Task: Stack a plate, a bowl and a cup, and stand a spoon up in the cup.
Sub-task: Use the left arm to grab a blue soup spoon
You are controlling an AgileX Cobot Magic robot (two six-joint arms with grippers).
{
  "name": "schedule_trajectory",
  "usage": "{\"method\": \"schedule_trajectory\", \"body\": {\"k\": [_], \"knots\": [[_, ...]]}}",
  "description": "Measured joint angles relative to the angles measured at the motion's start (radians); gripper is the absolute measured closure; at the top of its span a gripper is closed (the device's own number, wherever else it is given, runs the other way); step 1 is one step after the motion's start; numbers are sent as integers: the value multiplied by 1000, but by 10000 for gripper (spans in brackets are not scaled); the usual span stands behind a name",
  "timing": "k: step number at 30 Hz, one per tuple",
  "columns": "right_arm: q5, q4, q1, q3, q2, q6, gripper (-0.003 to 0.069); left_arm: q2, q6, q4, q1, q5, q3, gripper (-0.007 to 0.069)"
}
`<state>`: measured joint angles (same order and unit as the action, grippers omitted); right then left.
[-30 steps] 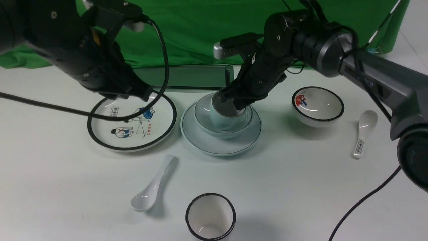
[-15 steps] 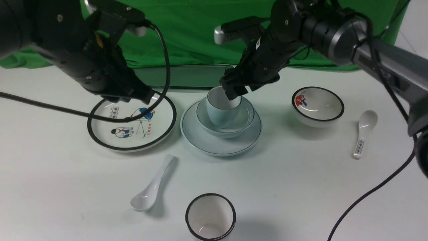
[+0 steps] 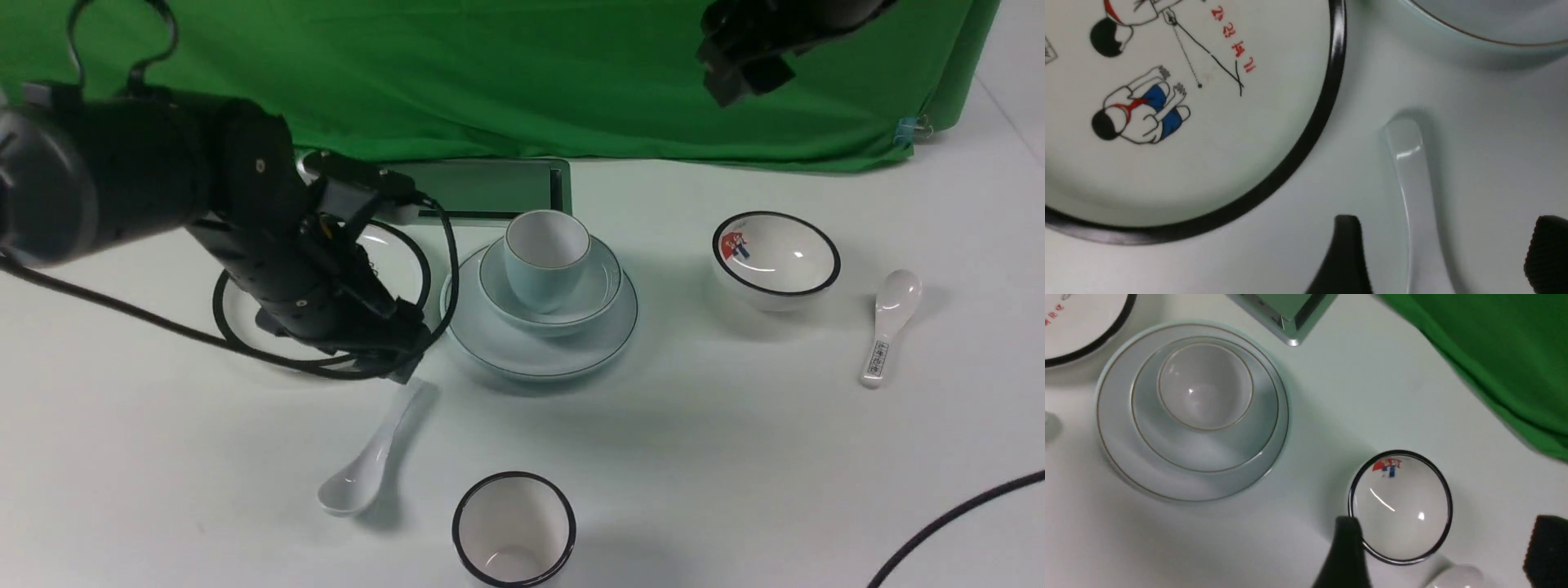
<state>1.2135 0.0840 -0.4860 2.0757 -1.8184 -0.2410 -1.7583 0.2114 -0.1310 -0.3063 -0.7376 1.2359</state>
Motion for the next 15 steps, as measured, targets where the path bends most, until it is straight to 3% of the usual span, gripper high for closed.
{"method": "schedule_trajectory", "body": {"k": [3, 7, 10, 15], "knots": [[4, 14, 0, -50, 52, -11, 89, -57, -52, 80, -45, 44, 2, 92], [3, 35, 0, -90, 66, -13, 89, -123, -160, 235, -121, 65, 3, 147], [3, 35, 0, -120, 66, -15, 89, -157, -193, 279, -155, 68, 3, 217], [3, 40, 0, -166, 66, -15, 89, -173, -232, 297, -167, 74, 5, 396]]}}
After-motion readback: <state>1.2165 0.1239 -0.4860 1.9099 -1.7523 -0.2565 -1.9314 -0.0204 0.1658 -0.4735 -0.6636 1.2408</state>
